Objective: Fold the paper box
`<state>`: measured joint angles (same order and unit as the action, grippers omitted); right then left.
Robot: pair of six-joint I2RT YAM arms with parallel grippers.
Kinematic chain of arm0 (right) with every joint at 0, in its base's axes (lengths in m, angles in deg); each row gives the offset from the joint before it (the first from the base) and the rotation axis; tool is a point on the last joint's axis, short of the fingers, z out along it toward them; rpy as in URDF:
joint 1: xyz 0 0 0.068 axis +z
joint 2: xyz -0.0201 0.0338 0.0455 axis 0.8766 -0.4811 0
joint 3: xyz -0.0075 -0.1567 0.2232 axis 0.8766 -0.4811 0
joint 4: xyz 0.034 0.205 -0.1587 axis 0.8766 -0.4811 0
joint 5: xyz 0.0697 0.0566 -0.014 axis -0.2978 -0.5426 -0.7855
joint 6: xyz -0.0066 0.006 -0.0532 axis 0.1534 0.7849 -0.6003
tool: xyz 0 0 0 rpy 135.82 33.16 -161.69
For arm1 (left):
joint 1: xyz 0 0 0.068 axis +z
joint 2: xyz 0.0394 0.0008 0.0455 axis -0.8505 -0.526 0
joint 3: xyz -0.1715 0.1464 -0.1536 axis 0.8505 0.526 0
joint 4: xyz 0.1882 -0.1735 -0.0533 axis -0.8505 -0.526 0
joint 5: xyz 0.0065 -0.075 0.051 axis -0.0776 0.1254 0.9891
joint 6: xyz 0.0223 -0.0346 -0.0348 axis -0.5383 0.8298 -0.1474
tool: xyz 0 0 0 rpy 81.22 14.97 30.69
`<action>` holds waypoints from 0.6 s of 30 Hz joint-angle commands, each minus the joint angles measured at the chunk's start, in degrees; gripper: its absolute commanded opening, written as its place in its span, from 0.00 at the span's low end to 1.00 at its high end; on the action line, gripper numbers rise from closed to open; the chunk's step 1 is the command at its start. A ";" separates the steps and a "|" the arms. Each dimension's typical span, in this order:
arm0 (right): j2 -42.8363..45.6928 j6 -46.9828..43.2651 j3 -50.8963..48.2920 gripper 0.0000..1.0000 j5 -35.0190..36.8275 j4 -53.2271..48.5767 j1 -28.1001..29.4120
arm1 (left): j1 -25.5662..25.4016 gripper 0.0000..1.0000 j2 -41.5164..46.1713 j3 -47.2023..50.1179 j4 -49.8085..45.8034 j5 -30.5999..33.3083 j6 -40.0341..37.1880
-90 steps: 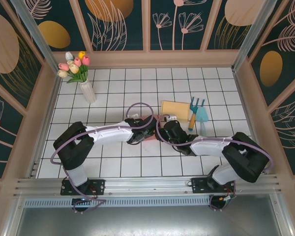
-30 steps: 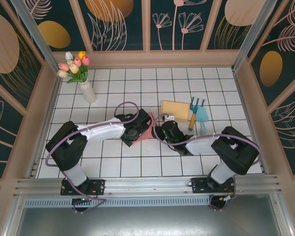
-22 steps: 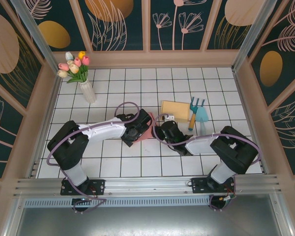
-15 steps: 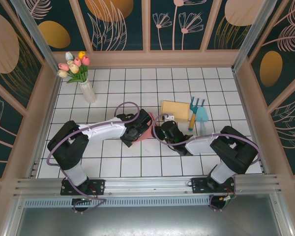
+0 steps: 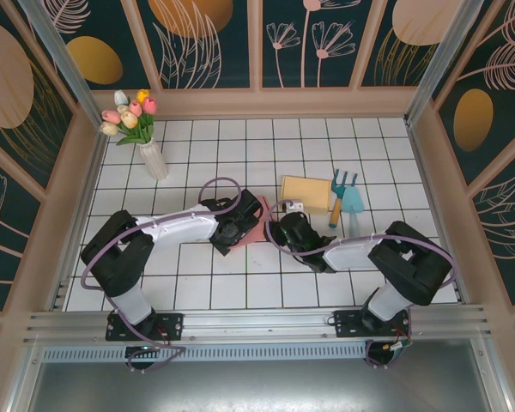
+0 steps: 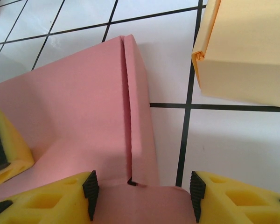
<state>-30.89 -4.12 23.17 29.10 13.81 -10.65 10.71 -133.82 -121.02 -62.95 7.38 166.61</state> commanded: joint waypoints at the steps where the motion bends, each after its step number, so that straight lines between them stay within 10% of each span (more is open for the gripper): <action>1: 2.30 -1.03 -0.13 0.58 0.11 -7.83 2.13 | 1.54 0.92 -1.08 2.18 -2.73 1.16 -0.44; 18: 8.39 -0.41 0.36 0.55 0.53 -11.38 4.70 | 1.59 0.92 -0.82 2.47 -2.95 0.98 -0.69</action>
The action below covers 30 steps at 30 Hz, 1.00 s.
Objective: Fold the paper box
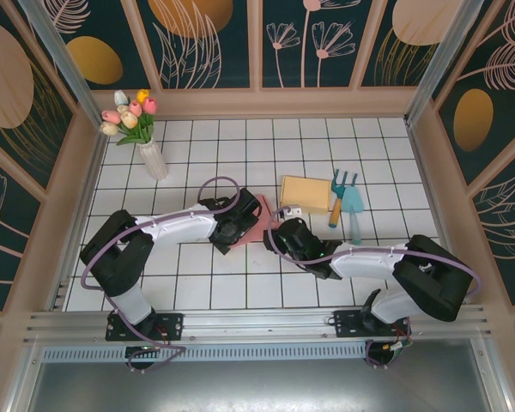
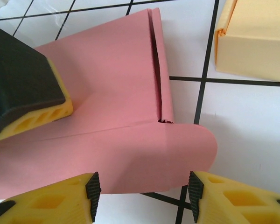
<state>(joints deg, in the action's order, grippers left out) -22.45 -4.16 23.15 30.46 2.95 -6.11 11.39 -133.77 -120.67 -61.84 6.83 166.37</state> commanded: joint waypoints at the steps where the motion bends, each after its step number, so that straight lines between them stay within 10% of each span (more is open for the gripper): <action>1: -0.41 -0.45 0.25 0.54 -1.70 0.08 0.15 | 0.97 0.92 -0.90 2.03 -4.10 1.41 -0.49; 30: -1.32 -4.37 2.28 0.62 -1.44 -3.66 -1.20 | 0.91 0.92 -1.41 1.75 -5.14 1.96 -0.98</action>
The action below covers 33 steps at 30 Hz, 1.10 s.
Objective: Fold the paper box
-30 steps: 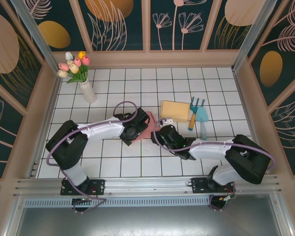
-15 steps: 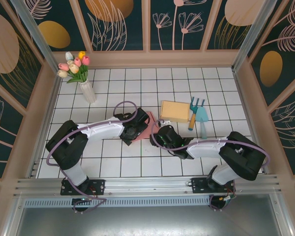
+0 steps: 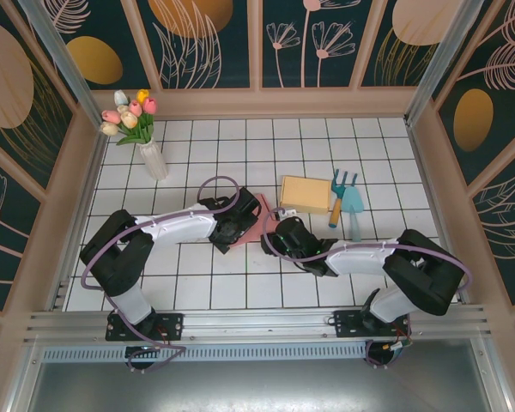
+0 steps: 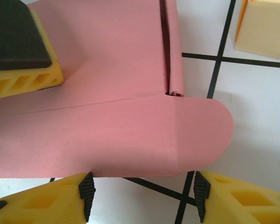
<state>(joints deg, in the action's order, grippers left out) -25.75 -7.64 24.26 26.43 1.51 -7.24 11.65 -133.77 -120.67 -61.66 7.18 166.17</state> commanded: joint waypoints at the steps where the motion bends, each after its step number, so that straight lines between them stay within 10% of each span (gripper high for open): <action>1: 2.62 -0.56 1.15 0.62 3.13 -2.80 0.04 | 0.67 0.92 -1.50 1.71 -5.38 1.62 -0.78; 33: -3.60 -2.53 4.67 0.57 -6.83 1.20 -3.63 | 0.70 0.92 -2.53 0.42 -6.74 1.18 -1.48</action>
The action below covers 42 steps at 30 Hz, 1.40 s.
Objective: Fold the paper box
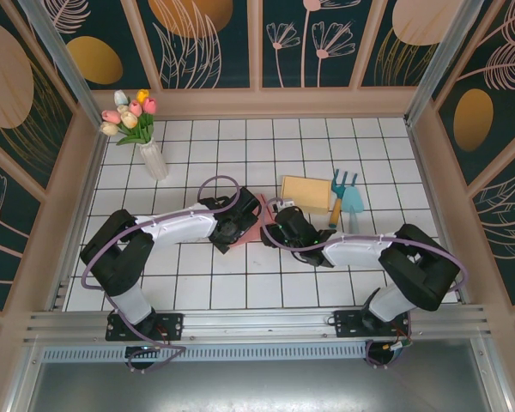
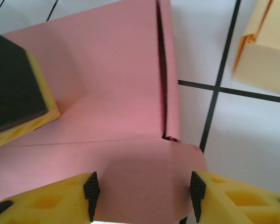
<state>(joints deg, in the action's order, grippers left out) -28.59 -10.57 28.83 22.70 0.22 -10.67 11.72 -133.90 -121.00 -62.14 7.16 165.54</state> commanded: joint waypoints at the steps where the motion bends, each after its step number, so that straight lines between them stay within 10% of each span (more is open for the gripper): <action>1: -0.76 0.49 -0.02 0.56 -3.38 2.62 -0.20 | 0.59 0.92 -2.48 0.75 -6.18 1.18 -0.85; 42: 0.75 -1.22 -11.91 0.46 -1.30 19.92 -0.73 | 0.64 0.92 -4.55 1.92 -4.91 1.32 -2.16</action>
<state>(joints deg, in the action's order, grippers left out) -28.02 -10.66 18.43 20.29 19.26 -11.33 11.76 -134.76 -121.29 -61.86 7.45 164.64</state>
